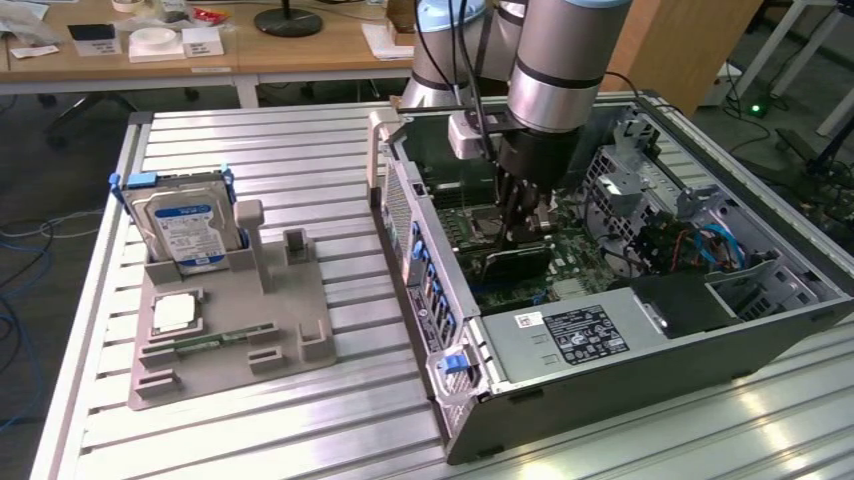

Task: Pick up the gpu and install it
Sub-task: 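Insert the gpu into the slot, then press down on the gpu until it lock into place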

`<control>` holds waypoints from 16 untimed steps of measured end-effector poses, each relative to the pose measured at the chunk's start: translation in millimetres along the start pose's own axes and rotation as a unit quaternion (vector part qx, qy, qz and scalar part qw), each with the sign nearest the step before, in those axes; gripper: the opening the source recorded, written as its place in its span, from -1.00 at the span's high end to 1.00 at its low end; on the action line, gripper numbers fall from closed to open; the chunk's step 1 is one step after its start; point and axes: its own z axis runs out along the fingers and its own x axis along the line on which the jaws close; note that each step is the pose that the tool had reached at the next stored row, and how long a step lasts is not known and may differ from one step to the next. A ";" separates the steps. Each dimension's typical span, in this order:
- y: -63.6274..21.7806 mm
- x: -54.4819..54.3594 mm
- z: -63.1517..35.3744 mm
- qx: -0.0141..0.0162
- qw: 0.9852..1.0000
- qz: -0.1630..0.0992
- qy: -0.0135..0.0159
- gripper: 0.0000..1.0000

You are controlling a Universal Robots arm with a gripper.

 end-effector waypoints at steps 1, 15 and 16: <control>0.0 0.0 0.0 0.000 1.000 0.000 0.000 0.76; 0.0 0.0 0.0 0.000 1.000 0.000 0.000 0.79; 0.0 0.0 0.0 0.000 1.000 0.000 0.000 0.79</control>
